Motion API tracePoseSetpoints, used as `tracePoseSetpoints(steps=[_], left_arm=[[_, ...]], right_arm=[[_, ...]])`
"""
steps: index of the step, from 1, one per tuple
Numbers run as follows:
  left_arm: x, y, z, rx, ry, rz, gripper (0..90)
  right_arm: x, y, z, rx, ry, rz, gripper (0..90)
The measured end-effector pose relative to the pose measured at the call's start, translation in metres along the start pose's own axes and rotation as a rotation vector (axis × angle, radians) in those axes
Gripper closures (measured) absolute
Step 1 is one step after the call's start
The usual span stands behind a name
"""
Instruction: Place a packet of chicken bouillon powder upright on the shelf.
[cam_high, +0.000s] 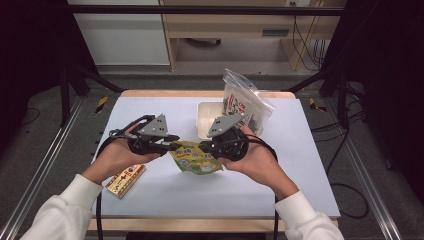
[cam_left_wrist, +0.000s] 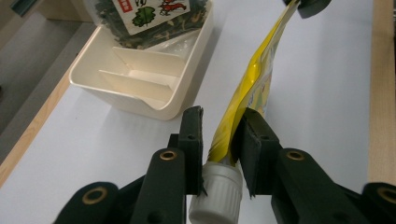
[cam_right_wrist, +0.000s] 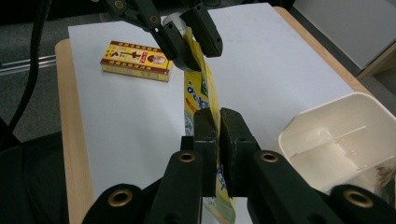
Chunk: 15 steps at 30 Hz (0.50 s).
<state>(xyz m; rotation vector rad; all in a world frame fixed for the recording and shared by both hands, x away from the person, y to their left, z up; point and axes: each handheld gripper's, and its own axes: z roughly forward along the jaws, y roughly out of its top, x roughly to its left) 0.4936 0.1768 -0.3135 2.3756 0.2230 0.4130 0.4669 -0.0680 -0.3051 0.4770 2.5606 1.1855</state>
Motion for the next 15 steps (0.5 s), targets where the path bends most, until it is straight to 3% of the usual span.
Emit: tracePoseSetpoints(steps=[8,15], left_arm=[[-0.006,0.010,0.004,0.023,-0.018,0.058,72.7],[-0.007,0.010,0.005,0.014,-0.026,0.051,72.8]], right_arm=[[0.002,-0.001,0.010,0.062,0.003,-0.028,78.5],[0.001,0.001,0.019,0.108,0.011,-0.028,82.5]])
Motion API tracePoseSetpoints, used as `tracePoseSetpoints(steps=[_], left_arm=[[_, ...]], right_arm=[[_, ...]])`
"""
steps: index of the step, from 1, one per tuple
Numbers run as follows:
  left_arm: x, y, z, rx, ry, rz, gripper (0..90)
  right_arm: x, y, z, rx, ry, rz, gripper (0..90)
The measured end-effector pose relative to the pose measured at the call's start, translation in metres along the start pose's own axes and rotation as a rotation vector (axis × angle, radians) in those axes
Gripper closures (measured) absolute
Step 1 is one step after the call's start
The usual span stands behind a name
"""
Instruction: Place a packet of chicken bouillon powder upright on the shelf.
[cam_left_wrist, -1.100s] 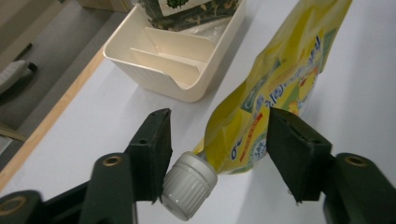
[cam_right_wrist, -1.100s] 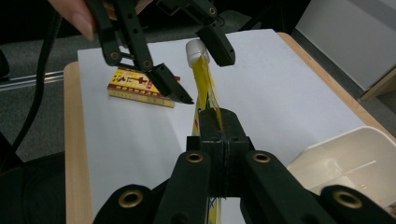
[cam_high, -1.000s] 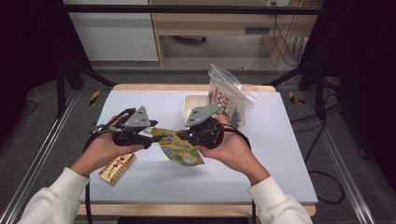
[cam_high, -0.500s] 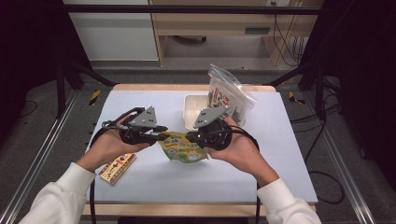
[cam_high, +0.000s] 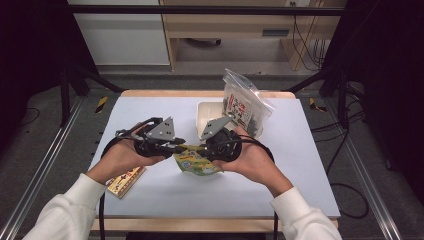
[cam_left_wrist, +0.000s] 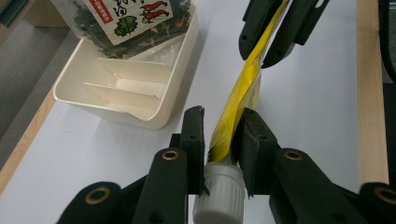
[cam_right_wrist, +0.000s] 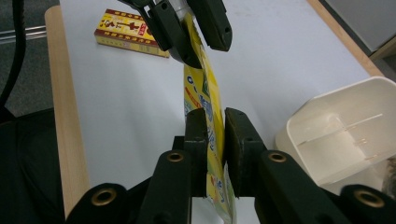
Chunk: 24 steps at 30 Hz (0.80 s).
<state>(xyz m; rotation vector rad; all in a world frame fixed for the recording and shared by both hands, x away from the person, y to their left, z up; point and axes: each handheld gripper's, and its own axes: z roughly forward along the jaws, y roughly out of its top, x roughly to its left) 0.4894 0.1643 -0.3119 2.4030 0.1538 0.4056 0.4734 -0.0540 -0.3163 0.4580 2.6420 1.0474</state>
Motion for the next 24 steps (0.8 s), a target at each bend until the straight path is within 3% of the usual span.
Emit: tracePoseSetpoints(steps=[5,9,13,17,24], left_arm=[[0.001,0.000,0.002,-0.005,0.024,-0.016,68.6],[0.003,-0.002,0.005,-0.040,0.096,-0.080,39.0],[0.004,-0.006,-0.004,-0.075,0.157,-0.133,24.7],[0.002,-0.023,-0.011,-0.075,0.216,-0.246,17.2],[-0.014,-0.062,0.001,-0.064,0.273,-0.339,13.8]], right_arm=[[-0.004,-0.001,0.002,0.001,0.025,0.039,88.9],[-0.012,-0.008,0.001,-0.013,0.043,0.091,89.7],[-0.021,-0.017,-0.002,-0.030,0.056,0.182,90.0],[-0.027,-0.024,-0.006,-0.053,0.063,0.253,90.0],[-0.035,-0.032,-0.020,-0.136,0.048,0.399,90.0]])
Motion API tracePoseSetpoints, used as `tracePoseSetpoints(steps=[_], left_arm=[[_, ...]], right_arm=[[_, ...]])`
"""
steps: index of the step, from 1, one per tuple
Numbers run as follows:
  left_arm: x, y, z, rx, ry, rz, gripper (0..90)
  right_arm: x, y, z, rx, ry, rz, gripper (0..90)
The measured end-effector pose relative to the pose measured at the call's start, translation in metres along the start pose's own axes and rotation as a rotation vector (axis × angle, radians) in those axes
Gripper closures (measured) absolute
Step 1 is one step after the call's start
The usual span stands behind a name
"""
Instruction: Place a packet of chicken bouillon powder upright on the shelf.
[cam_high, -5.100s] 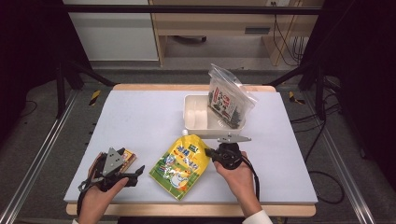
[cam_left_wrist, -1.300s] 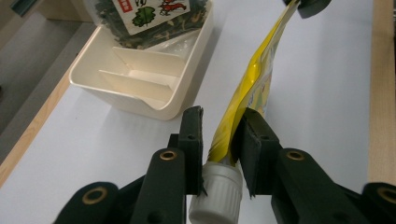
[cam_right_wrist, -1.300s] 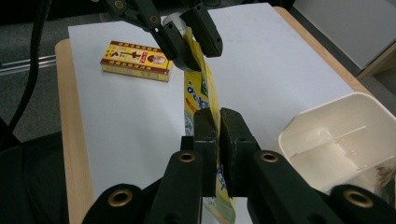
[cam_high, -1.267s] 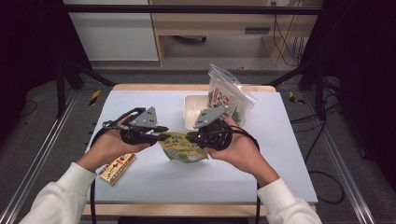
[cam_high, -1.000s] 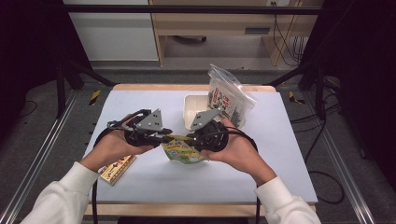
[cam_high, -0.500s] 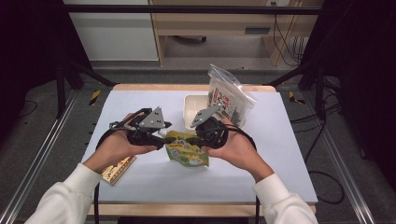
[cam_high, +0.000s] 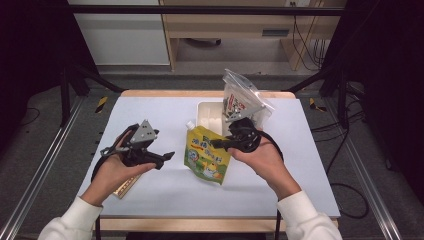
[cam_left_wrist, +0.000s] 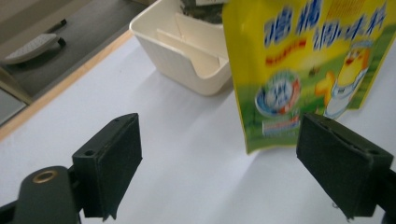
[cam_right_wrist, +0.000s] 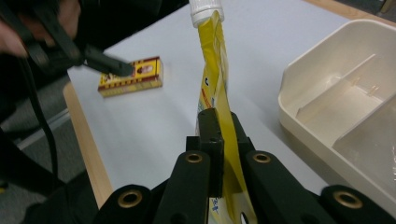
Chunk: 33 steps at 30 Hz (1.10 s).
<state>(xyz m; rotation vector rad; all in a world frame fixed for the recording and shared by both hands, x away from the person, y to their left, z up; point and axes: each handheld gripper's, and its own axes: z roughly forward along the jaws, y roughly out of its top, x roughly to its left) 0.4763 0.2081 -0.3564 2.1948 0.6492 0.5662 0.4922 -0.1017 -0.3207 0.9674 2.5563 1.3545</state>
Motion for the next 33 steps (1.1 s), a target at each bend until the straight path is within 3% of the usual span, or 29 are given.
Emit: tracePoseSetpoints(steps=[3,6,9,14,18,33], left_arm=[[-0.001,-0.021,0.002,0.007,0.010,-0.025,13.5],[0.000,-0.041,0.001,0.015,0.047,-0.049,13.3],[-0.003,-0.063,0.000,0.011,0.064,-0.098,12.3],[-0.010,-0.087,0.002,0.000,0.099,-0.132,12.0],[-0.013,-0.099,0.002,-0.002,0.171,-0.131,12.6],[-0.008,-0.112,0.000,-0.020,0.164,-0.235,11.1]], right_arm=[[-0.004,-0.001,-0.008,-0.048,0.013,0.059,90.0],[-0.006,-0.002,-0.013,-0.085,0.022,0.089,90.0],[-0.010,-0.002,-0.016,-0.110,0.022,0.110,90.0],[-0.015,-0.001,-0.017,-0.141,0.011,0.152,90.0],[-0.015,0.001,-0.019,-0.159,-0.002,0.163,90.0],[-0.018,0.005,-0.032,-0.273,0.006,0.242,90.0]])
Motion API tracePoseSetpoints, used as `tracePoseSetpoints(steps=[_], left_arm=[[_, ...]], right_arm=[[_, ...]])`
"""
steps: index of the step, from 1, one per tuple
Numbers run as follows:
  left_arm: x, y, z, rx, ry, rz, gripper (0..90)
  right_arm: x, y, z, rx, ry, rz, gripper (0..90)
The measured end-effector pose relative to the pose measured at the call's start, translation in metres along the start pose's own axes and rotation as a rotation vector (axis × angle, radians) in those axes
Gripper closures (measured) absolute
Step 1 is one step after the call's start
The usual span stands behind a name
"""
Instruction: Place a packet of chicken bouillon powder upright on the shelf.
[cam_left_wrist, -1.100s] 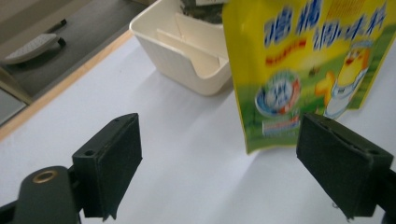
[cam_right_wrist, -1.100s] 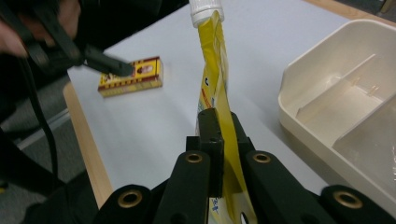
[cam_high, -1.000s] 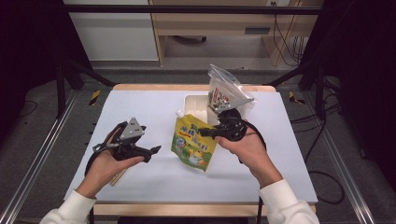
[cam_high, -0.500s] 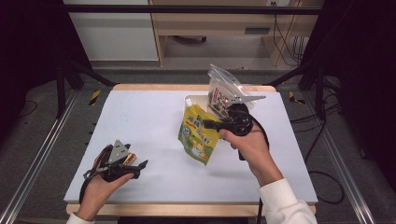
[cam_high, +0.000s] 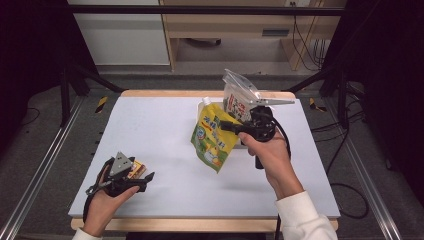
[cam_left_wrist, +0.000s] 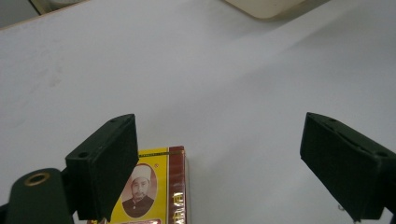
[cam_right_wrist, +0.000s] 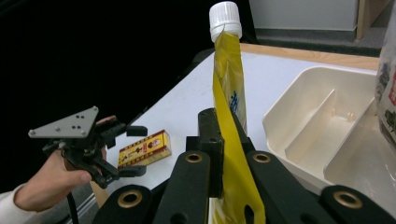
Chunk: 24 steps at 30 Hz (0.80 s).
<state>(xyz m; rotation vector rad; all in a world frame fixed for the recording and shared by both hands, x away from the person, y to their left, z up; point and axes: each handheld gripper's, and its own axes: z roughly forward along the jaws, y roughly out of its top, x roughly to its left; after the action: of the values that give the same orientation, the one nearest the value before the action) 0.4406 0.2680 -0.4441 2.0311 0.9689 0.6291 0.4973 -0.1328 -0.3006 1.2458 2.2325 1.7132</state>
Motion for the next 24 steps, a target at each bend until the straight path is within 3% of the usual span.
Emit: tracePoseSetpoints(steps=[12,24], left_arm=[[0.003,-0.002,-0.001,0.009,0.025,0.002,9.6],[0.004,-0.003,0.000,0.019,0.029,-0.007,9.2]], right_arm=[[0.000,0.009,-0.012,-0.065,-0.022,0.025,90.0],[0.003,0.025,-0.017,-0.131,-0.074,0.039,90.0]])
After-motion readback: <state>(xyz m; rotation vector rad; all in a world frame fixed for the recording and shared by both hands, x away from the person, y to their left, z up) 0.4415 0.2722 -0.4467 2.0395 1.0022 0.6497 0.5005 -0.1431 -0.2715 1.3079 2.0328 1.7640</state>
